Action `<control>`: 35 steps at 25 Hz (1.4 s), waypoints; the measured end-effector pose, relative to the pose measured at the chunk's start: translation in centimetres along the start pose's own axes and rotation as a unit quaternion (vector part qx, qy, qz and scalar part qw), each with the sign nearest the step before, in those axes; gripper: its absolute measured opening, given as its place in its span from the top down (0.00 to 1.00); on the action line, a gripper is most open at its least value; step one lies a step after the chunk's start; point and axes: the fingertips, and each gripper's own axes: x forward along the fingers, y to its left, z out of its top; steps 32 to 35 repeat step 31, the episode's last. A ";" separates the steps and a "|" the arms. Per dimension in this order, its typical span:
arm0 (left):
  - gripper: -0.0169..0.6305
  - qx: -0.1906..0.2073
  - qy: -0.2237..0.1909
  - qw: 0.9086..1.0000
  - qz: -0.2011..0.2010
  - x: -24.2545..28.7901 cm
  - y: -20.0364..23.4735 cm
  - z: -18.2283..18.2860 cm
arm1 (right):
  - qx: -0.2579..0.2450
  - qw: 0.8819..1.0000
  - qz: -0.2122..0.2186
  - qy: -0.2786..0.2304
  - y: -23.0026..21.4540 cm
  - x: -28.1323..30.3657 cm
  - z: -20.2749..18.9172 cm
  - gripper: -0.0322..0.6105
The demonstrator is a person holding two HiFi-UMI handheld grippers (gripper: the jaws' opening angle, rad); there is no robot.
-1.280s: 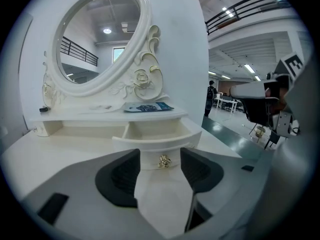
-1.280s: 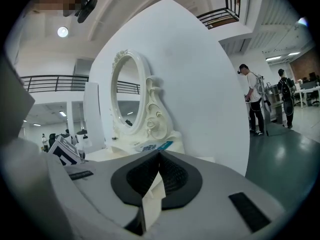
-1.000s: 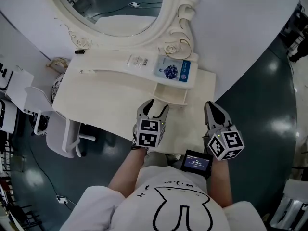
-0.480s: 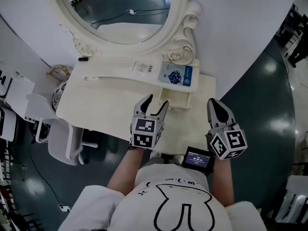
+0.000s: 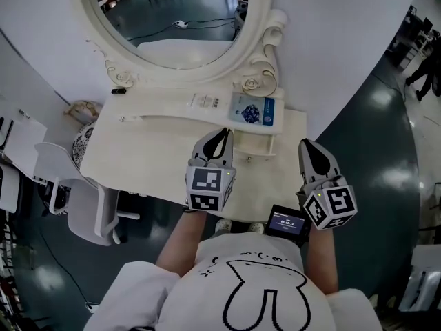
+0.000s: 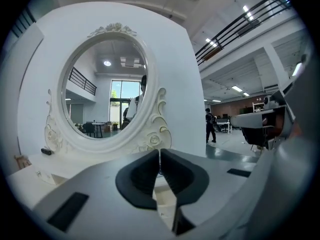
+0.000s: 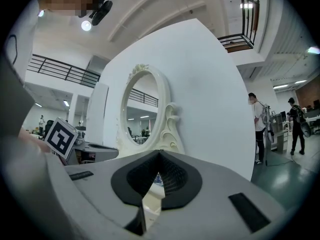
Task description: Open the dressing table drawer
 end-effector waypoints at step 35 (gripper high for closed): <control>0.95 0.018 -0.049 0.998 -0.040 0.8 0.7 3.4 | -0.045 0.999 0.001 0.007 0.8 1.9 1.7 0.92</control>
